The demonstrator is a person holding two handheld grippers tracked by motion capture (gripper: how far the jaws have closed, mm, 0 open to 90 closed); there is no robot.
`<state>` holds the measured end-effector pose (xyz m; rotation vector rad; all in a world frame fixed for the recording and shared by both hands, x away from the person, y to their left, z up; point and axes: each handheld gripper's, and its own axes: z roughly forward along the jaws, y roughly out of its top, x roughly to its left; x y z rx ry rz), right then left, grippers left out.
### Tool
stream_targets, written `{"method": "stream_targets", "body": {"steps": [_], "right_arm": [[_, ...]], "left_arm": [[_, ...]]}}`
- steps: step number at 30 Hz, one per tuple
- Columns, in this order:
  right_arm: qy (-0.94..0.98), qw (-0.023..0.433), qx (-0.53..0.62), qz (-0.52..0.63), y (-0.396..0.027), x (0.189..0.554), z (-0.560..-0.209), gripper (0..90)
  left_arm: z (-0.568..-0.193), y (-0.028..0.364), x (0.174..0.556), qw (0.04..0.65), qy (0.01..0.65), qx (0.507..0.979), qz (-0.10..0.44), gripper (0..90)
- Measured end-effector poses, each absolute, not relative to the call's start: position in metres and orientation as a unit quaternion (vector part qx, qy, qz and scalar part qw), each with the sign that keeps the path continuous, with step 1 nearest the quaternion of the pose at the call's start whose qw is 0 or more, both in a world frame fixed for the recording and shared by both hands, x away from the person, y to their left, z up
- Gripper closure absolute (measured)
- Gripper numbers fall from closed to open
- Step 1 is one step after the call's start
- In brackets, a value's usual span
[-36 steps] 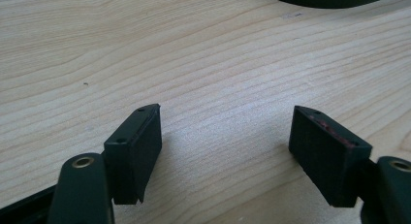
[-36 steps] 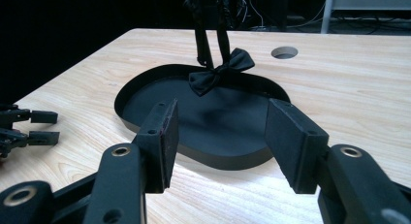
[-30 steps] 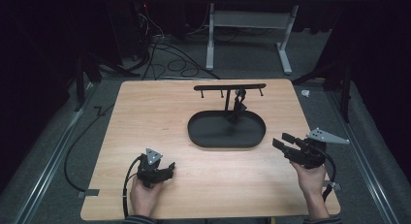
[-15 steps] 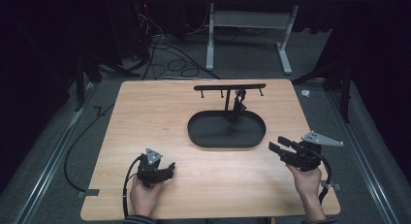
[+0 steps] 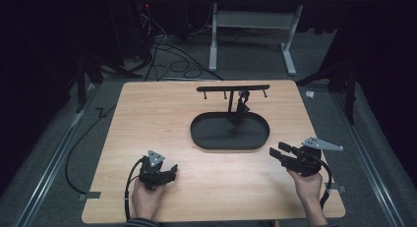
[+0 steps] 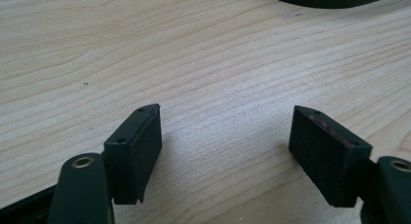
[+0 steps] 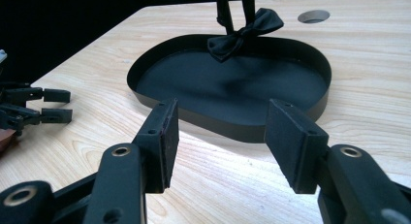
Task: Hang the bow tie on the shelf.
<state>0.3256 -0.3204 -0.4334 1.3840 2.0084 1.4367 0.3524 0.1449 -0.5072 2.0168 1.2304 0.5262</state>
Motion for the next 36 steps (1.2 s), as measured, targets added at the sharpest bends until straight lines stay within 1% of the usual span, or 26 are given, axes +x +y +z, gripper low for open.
{"method": "stream_targets", "body": {"steps": [29, 36], "right_arm": [[0.706, 0.136, 0.498, 0.485, -0.315, 0.328, -0.458, 48.8], [0.713, 0.149, 0.5, 0.469, -0.31, 0.328, -0.461, 48.8]], "left_arm": [[-0.507, 0.145, 0.352, 0.353, 0.476, 0.78, 0.204, 28.1], [-0.507, 0.145, 0.352, 0.353, 0.476, 0.78, 0.203, 28.1]]}}
